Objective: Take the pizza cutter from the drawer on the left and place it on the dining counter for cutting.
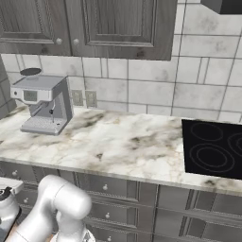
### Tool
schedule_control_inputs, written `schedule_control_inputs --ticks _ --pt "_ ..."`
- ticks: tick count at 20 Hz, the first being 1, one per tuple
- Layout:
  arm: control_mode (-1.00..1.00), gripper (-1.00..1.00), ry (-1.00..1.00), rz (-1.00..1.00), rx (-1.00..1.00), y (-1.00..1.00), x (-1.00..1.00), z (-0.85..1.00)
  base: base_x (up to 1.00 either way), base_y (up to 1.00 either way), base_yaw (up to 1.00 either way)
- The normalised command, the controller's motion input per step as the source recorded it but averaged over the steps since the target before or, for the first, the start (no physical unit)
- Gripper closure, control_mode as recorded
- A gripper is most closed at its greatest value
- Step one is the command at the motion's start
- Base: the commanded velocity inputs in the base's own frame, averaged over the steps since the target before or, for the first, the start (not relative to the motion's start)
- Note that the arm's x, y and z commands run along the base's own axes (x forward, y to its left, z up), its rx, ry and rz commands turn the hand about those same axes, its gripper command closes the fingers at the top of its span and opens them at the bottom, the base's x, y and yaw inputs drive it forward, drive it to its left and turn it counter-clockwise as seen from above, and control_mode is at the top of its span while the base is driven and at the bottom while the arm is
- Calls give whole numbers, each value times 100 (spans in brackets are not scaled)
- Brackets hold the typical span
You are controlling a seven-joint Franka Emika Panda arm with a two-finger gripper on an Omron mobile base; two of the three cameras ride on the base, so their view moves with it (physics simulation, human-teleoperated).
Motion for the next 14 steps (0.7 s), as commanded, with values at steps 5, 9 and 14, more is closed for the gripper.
schedule_control_inputs --ticks 5,9,14 --pt "-100 -100 0 0 0 12 27 -25 0 0 0" --pt "-100 -100 0 0 0 19 27 -28 0 0 0" --pt "-100 -100 0 0 0 8 13 -34 0 0 0"
